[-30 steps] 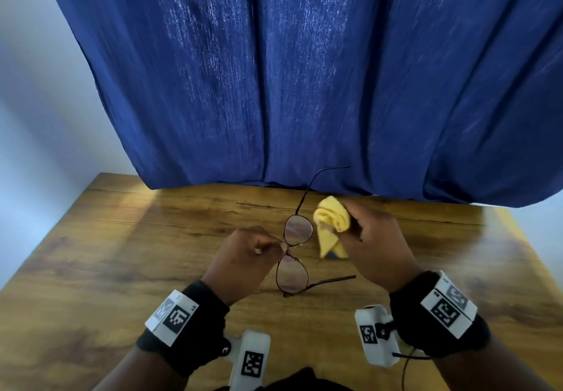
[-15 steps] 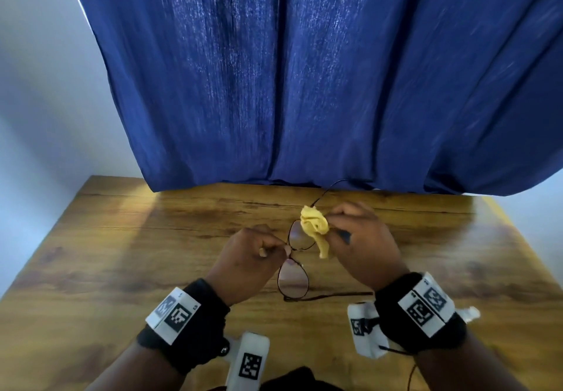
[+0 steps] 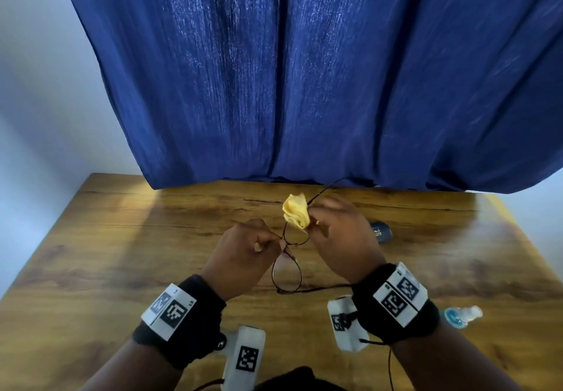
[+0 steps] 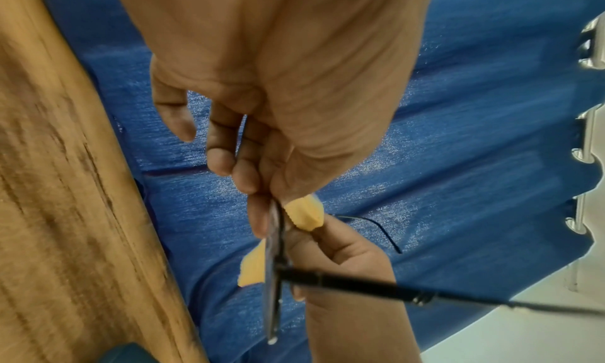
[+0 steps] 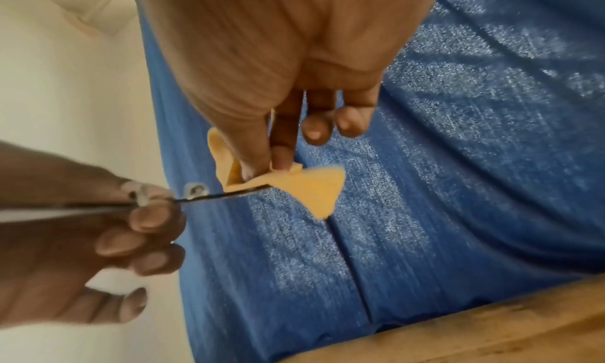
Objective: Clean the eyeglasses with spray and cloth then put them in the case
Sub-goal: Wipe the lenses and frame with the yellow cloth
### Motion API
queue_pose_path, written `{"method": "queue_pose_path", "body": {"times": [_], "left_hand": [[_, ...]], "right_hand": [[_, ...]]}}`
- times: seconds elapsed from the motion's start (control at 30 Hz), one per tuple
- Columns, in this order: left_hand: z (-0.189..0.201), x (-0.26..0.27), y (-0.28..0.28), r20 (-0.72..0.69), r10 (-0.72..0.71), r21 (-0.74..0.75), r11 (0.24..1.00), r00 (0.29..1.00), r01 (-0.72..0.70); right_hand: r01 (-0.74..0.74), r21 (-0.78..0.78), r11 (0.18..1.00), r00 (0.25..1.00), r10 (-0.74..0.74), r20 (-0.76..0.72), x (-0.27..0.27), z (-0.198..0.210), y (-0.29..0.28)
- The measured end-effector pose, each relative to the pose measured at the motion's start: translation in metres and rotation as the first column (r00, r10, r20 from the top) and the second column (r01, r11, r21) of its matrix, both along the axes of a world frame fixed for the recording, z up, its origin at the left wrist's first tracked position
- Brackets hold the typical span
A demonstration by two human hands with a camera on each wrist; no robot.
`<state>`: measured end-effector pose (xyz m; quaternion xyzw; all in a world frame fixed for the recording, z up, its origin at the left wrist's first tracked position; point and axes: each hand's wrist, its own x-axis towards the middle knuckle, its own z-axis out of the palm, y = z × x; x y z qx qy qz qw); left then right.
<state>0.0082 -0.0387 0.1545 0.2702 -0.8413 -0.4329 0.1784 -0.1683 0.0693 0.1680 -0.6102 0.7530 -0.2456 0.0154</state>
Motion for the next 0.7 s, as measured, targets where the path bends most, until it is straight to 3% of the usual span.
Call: {"method": "queue_pose_path", "body": {"times": [0.1, 0.23, 0.33, 0.47, 0.6, 0.7], "left_hand": [[0.001, -0.007, 0.010, -0.031, 0.024, -0.016, 1.000, 0.999, -0.025], [0.000, -0.019, 0.022, 0.027, 0.062, -0.080, 0.995, 0.998, -0.060], [0.002, -0.028, 0.034, -0.002, 0.090, -0.090, 0.992, 0.996, -0.090], [0.004, -0.037, 0.046, 0.035, 0.152, -0.076, 0.986, 0.988, -0.149], [0.003, -0.042, 0.052, -0.008, 0.154, -0.047, 0.987, 0.988, -0.154], [0.006, -0.043, 0.055, -0.001, 0.198, -0.008, 0.980, 0.980, -0.198]], "right_hand": [[-0.208, -0.039, 0.977, 0.968, 0.211, 0.135, 0.000, -0.003, 0.003], [-0.071, -0.032, 0.997, 0.991, 0.074, 0.114, -0.024, -0.006, 0.008], [-0.224, -0.023, 0.974, 0.970, 0.225, 0.089, -0.028, -0.008, 0.017], [-0.090, -0.087, 0.992, 0.994, 0.095, 0.059, -0.046, -0.008, 0.029], [-0.228, -0.092, 0.969, 0.973, 0.231, 0.024, -0.053, -0.012, 0.040], [-0.092, -0.157, 0.983, 0.992, 0.103, 0.067, -0.061, -0.010, 0.041]]}}
